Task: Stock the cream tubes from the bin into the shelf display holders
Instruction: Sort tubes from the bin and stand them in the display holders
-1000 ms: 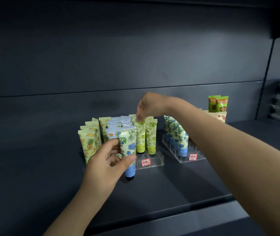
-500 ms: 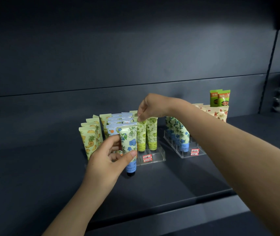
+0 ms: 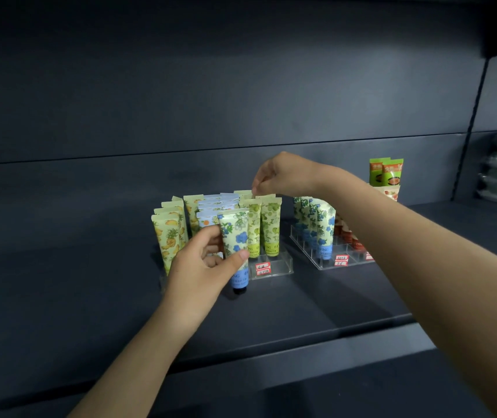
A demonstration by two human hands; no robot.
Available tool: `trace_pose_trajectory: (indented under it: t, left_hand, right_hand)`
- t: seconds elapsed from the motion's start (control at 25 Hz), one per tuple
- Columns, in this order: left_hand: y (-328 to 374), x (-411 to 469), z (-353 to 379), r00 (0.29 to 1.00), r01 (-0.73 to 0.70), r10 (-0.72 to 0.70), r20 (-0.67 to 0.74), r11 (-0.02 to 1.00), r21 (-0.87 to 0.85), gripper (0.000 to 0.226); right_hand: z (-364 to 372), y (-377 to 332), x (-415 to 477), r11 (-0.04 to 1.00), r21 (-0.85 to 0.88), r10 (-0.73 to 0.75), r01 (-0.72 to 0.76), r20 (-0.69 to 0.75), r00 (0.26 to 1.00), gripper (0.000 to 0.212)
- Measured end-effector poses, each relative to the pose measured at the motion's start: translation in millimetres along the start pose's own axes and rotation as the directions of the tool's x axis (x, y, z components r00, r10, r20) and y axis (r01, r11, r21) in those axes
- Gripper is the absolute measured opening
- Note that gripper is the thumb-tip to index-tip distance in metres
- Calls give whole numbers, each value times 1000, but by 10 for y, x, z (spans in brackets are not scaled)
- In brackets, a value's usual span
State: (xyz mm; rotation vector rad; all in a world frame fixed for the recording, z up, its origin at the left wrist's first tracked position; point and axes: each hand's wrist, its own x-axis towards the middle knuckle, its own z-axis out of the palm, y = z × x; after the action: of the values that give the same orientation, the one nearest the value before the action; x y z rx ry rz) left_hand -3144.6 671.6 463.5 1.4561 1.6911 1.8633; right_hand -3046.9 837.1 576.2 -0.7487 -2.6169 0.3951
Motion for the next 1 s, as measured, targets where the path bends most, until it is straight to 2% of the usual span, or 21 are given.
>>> trace_pose_trajectory:
  t: [0.28,0.4,0.56,0.72,0.84,1.0]
  left_hand:
    - [442,-30,103,998,-36,39,-53,998,55,24]
    - [687,-38,283,995,-39,49,-90,993,113,21]
    - [989,-53,650,993,-56,72,-94,984,168,22]
    - [1194,61,1077,999,-43,47,-18,984,175,38]
    - [1294,242,1290,998,-23,14,58,988,154,26]
    - [1408,586,1475,995,-34,11,100,973,227,17]
  right_hand:
    - [-53,58,-646,996,-88,-34,19,-168,985,24]
    - [-33,310,-1027,989,-147,-66,34,-220,973,26]
    - [68,792,-1495,989,-129,-104,68,-295,950,28]
    - [269,1209,-1852,991,-119,-93,63,-270,958,33]
    - [480,1358,-2019,969,-243,-108,49,-234,966,38]
    - [643,1429,-2080,935,-353,-162,46,-305,939,40]
